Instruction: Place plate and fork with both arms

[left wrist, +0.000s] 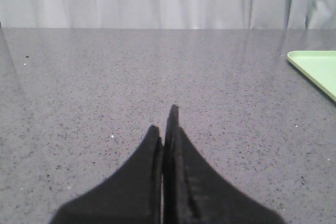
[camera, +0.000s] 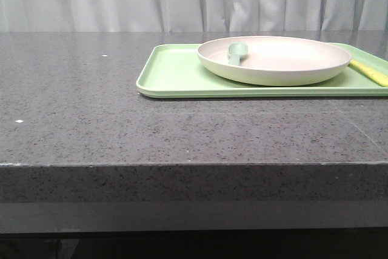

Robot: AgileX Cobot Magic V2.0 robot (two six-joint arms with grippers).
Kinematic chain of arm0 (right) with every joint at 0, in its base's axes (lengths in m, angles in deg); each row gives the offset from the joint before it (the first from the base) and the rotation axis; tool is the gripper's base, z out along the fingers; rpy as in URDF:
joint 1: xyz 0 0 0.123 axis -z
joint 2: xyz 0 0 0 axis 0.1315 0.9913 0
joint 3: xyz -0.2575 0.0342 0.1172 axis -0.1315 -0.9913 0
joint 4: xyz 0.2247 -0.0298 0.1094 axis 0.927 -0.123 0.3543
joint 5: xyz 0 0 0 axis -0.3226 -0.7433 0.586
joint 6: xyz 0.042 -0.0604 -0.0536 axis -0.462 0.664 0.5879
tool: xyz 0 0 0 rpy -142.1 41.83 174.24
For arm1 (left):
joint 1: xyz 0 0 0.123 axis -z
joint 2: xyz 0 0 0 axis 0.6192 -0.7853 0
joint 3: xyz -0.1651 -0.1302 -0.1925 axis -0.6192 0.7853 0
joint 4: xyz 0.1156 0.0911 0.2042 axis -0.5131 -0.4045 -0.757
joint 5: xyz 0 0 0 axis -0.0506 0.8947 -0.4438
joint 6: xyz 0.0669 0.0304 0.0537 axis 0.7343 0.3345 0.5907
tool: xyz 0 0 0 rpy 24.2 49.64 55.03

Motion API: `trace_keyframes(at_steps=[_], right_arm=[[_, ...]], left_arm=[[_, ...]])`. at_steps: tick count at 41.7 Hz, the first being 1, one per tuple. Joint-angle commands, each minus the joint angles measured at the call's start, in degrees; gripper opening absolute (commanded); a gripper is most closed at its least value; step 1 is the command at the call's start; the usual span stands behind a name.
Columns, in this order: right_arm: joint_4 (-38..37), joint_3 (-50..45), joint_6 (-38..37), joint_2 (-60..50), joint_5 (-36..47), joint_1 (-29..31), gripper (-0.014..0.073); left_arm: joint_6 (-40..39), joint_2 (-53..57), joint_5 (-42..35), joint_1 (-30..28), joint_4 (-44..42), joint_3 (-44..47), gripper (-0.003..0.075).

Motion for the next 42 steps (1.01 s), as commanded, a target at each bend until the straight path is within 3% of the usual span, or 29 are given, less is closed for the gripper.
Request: trace_keyframes(at_steps=[1, 4, 42], right_arm=[[0.42, 1.42, 0.05, 0.22, 4.13, -0.12, -0.0068], [0.42, 1.42, 0.05, 0.22, 4.00, -0.12, -0.0068], [0.42, 1.42, 0.05, 0.22, 3.85, -0.12, -0.0068]], left_arm=[[-0.47, 2.64, -10.85, -0.52, 1.43, 3.40, -0.0018], [-0.47, 2.56, -14.60, -0.43, 1.43, 5.77, -0.0018], [-0.47, 2.56, -12.88, -0.43, 1.31, 5.59, -0.0018]])
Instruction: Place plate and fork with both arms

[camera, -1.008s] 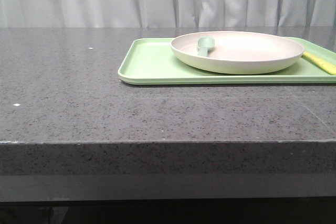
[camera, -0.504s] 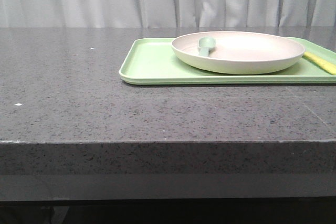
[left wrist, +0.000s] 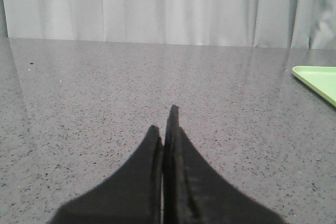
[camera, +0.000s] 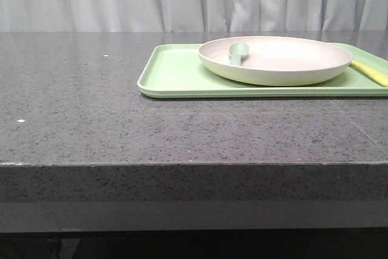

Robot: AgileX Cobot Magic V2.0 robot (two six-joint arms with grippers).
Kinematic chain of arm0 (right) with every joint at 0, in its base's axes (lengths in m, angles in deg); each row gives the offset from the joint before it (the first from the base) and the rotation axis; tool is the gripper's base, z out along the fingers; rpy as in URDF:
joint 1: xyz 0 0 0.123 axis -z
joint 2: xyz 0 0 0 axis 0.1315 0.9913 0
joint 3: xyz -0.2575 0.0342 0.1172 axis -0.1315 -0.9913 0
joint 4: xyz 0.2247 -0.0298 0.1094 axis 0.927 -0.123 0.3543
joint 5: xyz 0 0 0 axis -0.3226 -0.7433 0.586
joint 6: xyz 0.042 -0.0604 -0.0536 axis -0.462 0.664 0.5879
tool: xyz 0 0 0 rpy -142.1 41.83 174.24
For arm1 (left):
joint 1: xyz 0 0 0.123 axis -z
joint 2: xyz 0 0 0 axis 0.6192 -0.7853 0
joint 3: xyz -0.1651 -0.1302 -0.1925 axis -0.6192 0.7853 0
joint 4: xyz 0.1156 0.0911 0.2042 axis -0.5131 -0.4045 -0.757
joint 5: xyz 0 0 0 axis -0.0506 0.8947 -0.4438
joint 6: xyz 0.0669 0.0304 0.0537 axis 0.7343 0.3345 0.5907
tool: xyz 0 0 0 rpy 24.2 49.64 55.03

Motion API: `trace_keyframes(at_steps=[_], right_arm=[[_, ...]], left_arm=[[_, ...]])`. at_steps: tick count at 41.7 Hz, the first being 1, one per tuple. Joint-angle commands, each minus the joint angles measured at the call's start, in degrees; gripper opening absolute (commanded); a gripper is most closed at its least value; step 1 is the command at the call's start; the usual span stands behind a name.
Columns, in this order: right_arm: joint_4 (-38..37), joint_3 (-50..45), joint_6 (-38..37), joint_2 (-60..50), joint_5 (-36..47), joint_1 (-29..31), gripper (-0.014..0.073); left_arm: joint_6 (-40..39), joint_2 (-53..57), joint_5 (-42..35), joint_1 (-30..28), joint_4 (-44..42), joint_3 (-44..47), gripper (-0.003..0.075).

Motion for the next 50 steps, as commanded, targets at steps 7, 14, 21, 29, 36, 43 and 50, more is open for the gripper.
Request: trace_keyframes(at_steps=[7, 14, 21, 29, 36, 43, 50], right_arm=[[0.42, 1.42, 0.19, 0.22, 3.85, -0.12, -0.0068], [-0.19, -0.85, 0.49, -2.65, 5.02, -0.12, -0.0068], [-2.34, -12.26, 0.54, -10.06, 19.31, -0.12, -0.0068], [-1.89, -31.35, 0.54, -20.00, 40.94, -0.19, -0.0068], [-1.90, -43.56, 0.54, -27.39, 53.25, -0.19, -0.0068], [-1.90, -51.52, 0.54, -32.76, 60.93, 0.88, -0.0068], [-1.90, -51.39, 0.54, -32.88, 58.97, 2.02, -0.0068]], left_arm=[[-0.47, 1.20, -5.14, -0.05, 0.45, 0.13, -0.0018], [-0.47, 1.20, -5.14, -0.05, 0.45, 0.13, -0.0018], [-0.47, 1.20, -5.14, -0.05, 0.45, 0.13, -0.0018], [-0.47, 1.20, -5.14, -0.05, 0.45, 0.13, -0.0018], [-0.47, 1.20, -5.14, -0.05, 0.45, 0.13, -0.0018], [-0.47, 1.20, -5.14, -0.05, 0.45, 0.13, -0.0018], [-0.47, 1.12, -5.14, -0.05, 0.45, 0.13, -0.0018]])
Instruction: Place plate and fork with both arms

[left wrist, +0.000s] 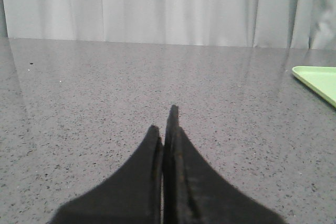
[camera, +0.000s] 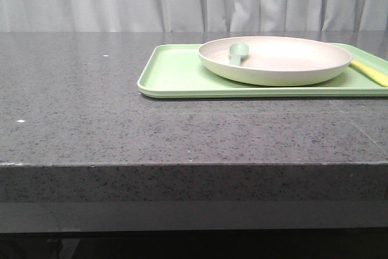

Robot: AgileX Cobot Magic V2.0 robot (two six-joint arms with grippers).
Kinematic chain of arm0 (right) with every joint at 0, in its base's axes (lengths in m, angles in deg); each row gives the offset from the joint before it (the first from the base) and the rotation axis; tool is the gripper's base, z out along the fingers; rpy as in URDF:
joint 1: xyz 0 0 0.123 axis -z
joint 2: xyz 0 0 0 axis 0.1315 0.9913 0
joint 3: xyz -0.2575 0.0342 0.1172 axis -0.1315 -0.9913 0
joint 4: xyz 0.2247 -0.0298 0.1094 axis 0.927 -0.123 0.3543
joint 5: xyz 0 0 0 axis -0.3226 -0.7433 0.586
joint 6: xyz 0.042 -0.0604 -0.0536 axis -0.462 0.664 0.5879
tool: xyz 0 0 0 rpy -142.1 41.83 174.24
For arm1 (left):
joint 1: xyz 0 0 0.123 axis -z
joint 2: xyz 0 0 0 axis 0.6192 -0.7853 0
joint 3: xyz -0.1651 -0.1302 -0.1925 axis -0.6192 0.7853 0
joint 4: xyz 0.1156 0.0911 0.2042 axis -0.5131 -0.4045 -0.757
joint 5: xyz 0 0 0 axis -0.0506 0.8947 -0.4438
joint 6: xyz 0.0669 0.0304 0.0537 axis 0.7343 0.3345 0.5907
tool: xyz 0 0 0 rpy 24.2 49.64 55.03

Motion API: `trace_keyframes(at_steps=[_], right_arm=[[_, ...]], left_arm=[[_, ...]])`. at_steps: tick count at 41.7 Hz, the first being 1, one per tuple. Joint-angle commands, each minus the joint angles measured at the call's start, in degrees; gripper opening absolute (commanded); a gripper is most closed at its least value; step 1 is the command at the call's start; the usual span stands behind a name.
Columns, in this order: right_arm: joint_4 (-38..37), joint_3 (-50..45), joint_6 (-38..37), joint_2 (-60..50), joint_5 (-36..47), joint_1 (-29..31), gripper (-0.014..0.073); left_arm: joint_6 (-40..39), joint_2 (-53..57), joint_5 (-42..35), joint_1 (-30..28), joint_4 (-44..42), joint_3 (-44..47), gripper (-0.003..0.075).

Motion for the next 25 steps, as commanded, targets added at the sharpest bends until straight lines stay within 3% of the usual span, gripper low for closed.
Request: trace_keyframes(at_steps=[1, 25], right_arm=[[0.02, 0.22, 0.54, -1.13, 5.32, 0.67, -0.0068], [0.02, 0.22, 0.48, -1.08, 6.46, 1.07, -0.0068]], left_arm=[[-0.47, 1.12, -5.14, -0.05, 0.35, 0.13, -0.0018], [-0.47, 1.12, -5.14, -0.05, 0.35, 0.13, -0.0018]])
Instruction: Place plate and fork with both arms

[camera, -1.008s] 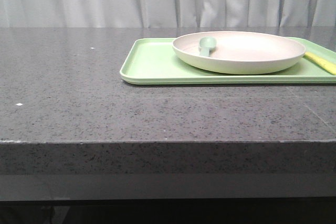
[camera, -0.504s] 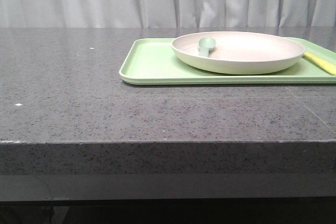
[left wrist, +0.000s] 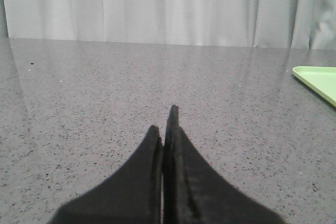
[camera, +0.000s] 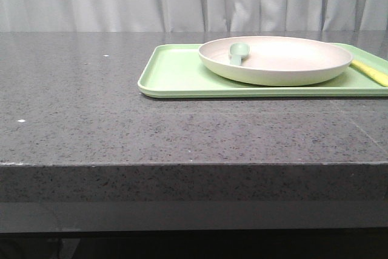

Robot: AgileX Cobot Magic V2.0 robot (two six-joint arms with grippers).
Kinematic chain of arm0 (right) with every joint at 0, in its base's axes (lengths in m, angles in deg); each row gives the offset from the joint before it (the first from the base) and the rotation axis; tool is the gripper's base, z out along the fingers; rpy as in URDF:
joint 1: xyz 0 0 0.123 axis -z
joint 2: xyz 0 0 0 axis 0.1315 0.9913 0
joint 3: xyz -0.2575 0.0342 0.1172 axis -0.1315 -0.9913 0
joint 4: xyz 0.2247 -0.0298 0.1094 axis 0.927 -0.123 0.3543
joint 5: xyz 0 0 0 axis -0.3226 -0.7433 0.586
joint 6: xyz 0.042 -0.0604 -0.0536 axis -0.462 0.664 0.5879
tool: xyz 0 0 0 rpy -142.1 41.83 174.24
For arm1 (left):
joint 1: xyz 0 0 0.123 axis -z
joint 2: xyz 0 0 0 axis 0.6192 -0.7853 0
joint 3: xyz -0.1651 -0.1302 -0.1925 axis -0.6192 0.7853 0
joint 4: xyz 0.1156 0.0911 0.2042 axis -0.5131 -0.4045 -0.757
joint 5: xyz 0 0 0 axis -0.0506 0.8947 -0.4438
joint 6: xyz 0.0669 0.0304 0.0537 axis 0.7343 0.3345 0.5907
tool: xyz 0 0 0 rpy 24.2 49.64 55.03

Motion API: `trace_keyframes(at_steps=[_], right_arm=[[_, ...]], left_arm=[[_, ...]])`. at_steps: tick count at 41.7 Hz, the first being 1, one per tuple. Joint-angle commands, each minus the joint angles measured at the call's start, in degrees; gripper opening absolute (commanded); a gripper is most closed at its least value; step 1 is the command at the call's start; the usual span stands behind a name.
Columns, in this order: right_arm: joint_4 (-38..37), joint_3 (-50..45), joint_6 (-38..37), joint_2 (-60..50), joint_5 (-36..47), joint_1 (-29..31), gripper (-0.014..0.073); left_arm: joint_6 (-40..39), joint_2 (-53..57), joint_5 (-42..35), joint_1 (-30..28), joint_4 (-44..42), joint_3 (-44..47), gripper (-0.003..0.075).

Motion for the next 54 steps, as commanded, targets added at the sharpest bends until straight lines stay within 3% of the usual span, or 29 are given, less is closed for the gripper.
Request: trace_keyframes(at_steps=[1, 6, 14, 54], right_arm=[[0.02, 0.22, 0.42, -1.08, 6.34, 0.20, -0.0068], [-0.70, 0.22, -3.14, -1.08, 6.87, 0.18, -0.0068], [-10.14, 0.22, -12.65, -1.08, 7.13, 0.18, -0.0068], [-10.08, 0.22, -9.95, -1.08, 10.04, 0.18, -0.0068]], left_arm=[[-0.47, 1.12, -5.14, -0.05, 0.35, 0.13, -0.0018], [-0.47, 1.12, -5.14, -0.05, 0.35, 0.13, -0.0018], [-0.47, 1.12, -5.14, -0.05, 0.35, 0.13, -0.0018], [-0.47, 1.12, -5.14, -0.05, 0.35, 0.13, -0.0018]])
